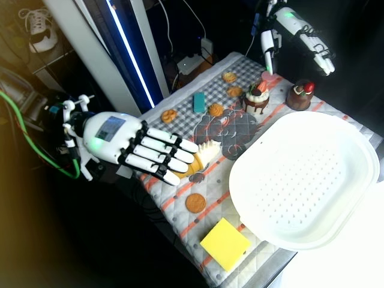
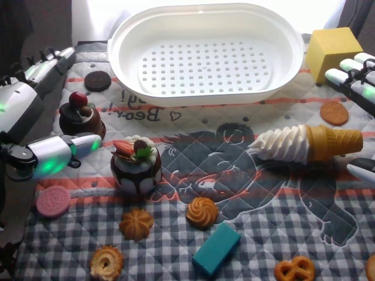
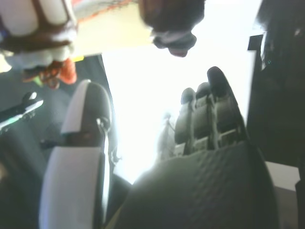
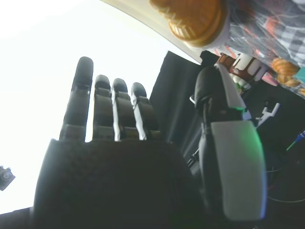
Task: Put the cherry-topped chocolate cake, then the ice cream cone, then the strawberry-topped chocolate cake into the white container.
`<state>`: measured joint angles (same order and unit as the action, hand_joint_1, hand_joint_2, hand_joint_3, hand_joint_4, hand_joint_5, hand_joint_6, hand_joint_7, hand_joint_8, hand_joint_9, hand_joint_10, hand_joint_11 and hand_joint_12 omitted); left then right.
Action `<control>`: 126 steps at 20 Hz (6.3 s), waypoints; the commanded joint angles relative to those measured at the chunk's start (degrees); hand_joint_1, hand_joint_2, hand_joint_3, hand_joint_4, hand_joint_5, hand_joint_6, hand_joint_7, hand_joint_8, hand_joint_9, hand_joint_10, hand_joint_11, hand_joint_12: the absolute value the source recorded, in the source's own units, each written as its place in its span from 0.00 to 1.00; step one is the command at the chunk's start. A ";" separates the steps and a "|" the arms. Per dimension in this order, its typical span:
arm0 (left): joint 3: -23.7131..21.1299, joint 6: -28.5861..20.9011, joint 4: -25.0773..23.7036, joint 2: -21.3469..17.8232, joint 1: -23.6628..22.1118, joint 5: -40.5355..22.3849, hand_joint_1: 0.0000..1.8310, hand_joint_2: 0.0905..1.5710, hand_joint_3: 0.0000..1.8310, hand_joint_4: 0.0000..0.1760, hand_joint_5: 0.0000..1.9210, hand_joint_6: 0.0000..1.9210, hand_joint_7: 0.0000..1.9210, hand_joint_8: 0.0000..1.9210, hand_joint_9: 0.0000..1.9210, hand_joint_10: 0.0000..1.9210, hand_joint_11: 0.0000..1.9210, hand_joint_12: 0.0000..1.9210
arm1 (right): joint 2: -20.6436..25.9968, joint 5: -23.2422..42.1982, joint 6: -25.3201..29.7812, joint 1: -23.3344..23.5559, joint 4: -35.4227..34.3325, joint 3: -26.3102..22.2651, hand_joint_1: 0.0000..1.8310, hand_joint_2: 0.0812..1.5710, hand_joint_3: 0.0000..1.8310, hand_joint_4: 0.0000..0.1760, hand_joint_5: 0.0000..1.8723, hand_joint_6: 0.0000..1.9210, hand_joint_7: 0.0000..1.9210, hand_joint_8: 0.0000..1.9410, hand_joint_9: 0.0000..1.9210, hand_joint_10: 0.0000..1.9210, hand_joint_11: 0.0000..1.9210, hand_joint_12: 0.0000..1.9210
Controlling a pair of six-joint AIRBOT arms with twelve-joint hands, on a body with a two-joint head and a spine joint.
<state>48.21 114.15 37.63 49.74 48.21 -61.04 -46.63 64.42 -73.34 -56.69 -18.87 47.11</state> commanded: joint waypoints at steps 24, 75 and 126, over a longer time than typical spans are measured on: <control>13.78 1.70 8.81 9.36 -6.13 9.82 0.67 0.71 0.00 0.00 0.27 0.26 0.29 0.88 0.40 0.97 0.46 1.00 | -0.11 7.98 1.77 -0.95 0.00 -0.33 0.39 0.73 0.00 0.16 0.00 0.00 0.00 0.00 0.00 0.00 0.00 0.38; 23.49 11.85 -0.65 17.72 -32.73 26.38 0.26 0.64 0.01 0.82 0.00 0.00 0.00 0.00 0.00 0.00 0.00 0.00 | -0.03 7.95 5.46 -2.54 0.58 -0.50 0.40 0.74 0.00 0.00 0.00 0.00 0.00 0.00 0.00 0.00 0.00 0.43; -0.07 -25.32 -11.95 -1.16 3.07 -18.84 0.36 0.81 0.00 0.58 0.04 0.01 0.00 0.00 0.00 0.00 0.02 0.01 | -30.29 -40.28 -0.59 39.93 -2.30 42.21 0.71 0.81 0.00 0.00 0.28 0.75 0.39 0.77 0.36 0.91 0.29 1.00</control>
<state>48.03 89.54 27.40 48.71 51.90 -73.45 -77.56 18.00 -73.84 -17.74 -21.37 89.17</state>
